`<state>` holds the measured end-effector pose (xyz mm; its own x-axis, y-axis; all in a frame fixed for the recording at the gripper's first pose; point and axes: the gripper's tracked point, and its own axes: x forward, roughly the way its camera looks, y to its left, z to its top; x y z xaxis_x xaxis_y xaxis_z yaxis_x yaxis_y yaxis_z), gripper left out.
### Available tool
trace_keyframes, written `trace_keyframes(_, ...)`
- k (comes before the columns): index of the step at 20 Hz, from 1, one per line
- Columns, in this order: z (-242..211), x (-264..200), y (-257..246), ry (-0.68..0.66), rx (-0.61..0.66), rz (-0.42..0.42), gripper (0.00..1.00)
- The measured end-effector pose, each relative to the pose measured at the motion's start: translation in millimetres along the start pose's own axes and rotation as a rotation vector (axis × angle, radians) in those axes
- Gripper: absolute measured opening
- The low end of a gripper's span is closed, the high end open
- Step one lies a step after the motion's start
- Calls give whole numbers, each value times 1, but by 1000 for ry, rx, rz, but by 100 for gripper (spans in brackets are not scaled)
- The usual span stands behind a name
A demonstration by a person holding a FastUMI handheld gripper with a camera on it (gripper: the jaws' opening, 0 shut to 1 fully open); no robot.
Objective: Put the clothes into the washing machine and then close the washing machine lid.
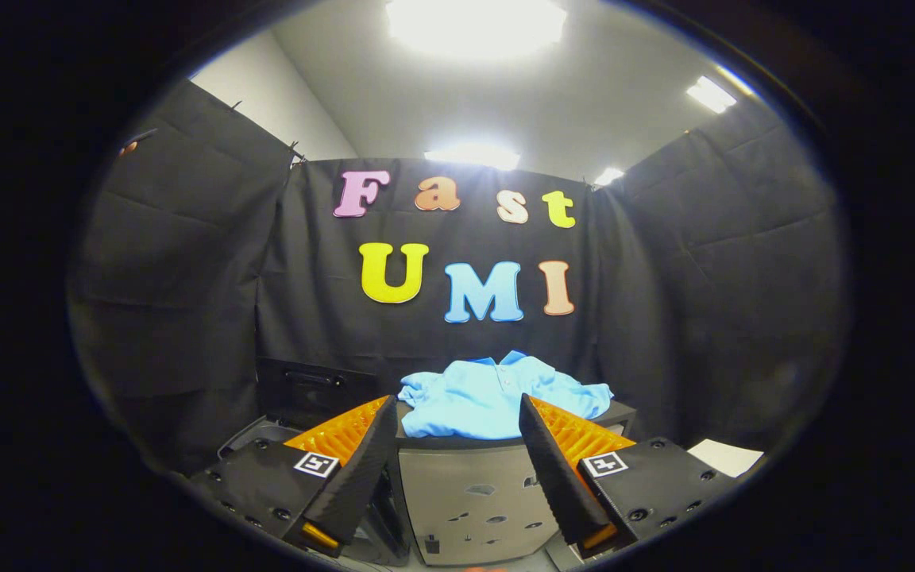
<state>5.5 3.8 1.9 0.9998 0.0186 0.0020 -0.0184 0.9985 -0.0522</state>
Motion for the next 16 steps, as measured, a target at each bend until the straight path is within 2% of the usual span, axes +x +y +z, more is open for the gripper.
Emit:
trace_keyframes(11,0,9,-4,4,-21,0,96)
trace_keyframes(16,1,31,-13,17,-20,-12,96)
